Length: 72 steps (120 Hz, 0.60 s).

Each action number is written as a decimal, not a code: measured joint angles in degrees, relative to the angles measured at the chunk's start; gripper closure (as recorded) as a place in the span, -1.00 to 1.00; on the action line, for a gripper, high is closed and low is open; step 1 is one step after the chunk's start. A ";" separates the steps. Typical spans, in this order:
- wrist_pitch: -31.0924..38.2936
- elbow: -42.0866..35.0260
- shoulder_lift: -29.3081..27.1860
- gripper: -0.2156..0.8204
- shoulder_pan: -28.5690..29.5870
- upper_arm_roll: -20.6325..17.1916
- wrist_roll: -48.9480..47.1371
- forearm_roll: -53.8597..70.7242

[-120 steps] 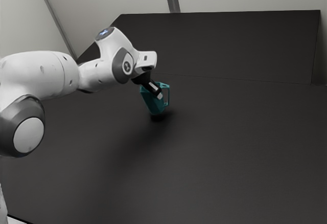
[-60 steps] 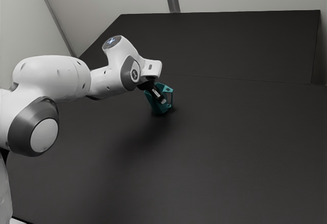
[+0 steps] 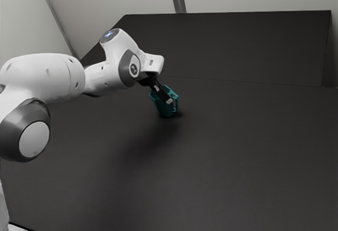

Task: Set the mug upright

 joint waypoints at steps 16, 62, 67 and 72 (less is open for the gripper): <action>-3.98 0.22 -2.79 -0.52 0.20 0.25 -2.91 6.39; -22.46 5.56 -11.10 -0.57 1.96 0.79 -15.66 22.07; -24.33 5.83 -12.62 -0.57 2.45 0.61 -16.79 22.99; -25.94 5.84 -14.01 -0.58 3.11 0.30 -17.93 23.88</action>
